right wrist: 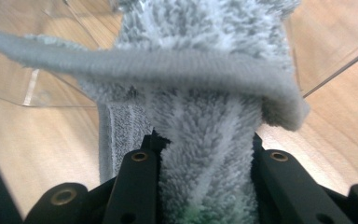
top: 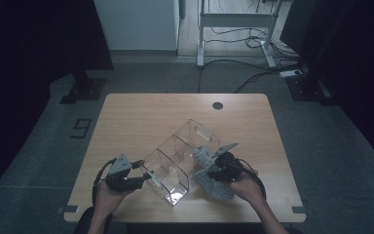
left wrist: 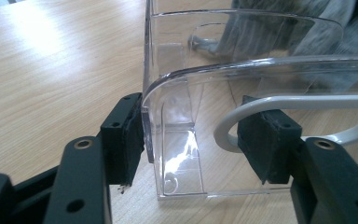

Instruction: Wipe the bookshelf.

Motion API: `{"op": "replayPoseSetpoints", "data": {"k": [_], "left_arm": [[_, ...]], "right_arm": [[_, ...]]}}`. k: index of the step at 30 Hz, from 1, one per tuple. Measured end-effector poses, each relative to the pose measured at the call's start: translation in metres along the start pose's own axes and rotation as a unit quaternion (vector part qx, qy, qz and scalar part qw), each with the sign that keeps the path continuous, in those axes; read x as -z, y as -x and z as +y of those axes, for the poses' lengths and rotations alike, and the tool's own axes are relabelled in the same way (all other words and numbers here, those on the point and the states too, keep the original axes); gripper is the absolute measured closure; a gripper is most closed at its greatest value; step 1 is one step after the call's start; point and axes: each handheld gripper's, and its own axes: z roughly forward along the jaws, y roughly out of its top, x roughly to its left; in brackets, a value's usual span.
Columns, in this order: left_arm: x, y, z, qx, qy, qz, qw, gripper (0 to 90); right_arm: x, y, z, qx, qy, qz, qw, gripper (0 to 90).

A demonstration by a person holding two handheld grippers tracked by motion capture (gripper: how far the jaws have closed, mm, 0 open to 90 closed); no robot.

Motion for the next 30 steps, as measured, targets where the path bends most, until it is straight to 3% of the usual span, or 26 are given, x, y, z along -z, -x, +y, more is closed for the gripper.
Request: {"op": "replayPoseSetpoints", "data": {"k": [6, 9, 13, 16, 17, 22, 24, 30], "left_arm": [[0.003, 0.0, 0.001, -0.007, -0.001, 0.002, 1.0, 39.3], [0.003, 0.0, 0.001, -0.01, -0.002, 0.001, 0.9999, 40.7], [0.003, 0.001, 0.001, -0.013, -0.004, 0.0, 0.9999, 42.8], [0.003, 0.001, 0.001, -0.013, -0.003, -0.001, 0.9999, 43.0], [0.003, 0.001, 0.001, -0.012, -0.003, -0.001, 0.9999, 43.0], [0.003, 0.0, 0.0, -0.01, -0.001, -0.003, 0.9999, 43.2], [0.003, 0.0, 0.0, -0.009, -0.001, -0.003, 1.0, 43.3], [0.002, 0.0, 0.0, -0.006, 0.001, -0.003, 1.0, 43.3]], "right_arm": [[0.031, 0.0, 0.011, 0.003, 0.019, 0.002, 0.9998, 68.3], [0.038, 0.0, 0.015, 0.001, 0.024, 0.005, 0.9997, 68.3], [0.057, -0.004, 0.03, 0.01, 0.03, 0.003, 0.9995, 68.3], [0.061, -0.005, 0.035, 0.012, 0.031, 0.003, 0.9994, 68.2], [0.068, -0.008, 0.045, 0.018, 0.034, 0.004, 0.9993, 68.2], [0.075, -0.013, 0.062, 0.026, 0.037, 0.008, 0.999, 68.1], [0.079, -0.019, 0.079, 0.035, 0.039, 0.014, 0.9985, 68.1], [0.077, -0.031, 0.105, 0.047, 0.038, 0.022, 0.9979, 68.0]]}}
